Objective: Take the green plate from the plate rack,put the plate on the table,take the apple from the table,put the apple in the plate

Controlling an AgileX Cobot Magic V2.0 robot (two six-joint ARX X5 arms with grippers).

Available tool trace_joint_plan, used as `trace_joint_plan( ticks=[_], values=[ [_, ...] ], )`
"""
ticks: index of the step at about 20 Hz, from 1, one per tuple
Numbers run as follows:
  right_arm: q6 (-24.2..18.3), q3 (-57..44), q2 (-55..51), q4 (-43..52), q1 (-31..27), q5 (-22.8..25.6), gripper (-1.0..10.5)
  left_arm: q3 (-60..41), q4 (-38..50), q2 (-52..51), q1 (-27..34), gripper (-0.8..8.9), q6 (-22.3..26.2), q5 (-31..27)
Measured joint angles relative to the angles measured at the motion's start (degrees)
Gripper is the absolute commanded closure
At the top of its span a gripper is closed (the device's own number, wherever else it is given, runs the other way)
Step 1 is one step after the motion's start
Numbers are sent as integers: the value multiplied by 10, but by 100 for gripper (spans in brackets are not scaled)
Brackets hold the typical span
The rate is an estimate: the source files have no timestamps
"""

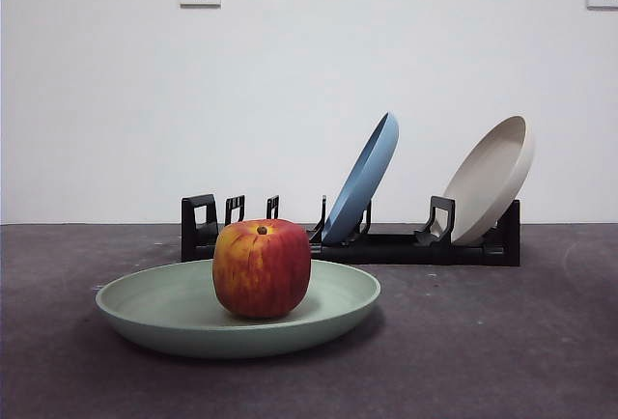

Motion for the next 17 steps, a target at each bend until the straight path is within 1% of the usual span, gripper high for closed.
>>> trace_joint_plan(
  ticks=[1,2,3,8,17],
  values=[
    [0,0,-3,-5,0,0,823,0,-9,0,0,801,0,0],
    [0,0,-4,-7,0,0,919,0,-16,0,0,833,0,0],
    [0,0,-5,-8,0,0,965,0,-21,0,0,822,0,0],
    [0,0,-5,-8,0,0,950,0,-28,0,0,822,0,17],
    [0,0,-5,-8,0,1,946,0,-30,0,0,816,0,12]
  ],
)
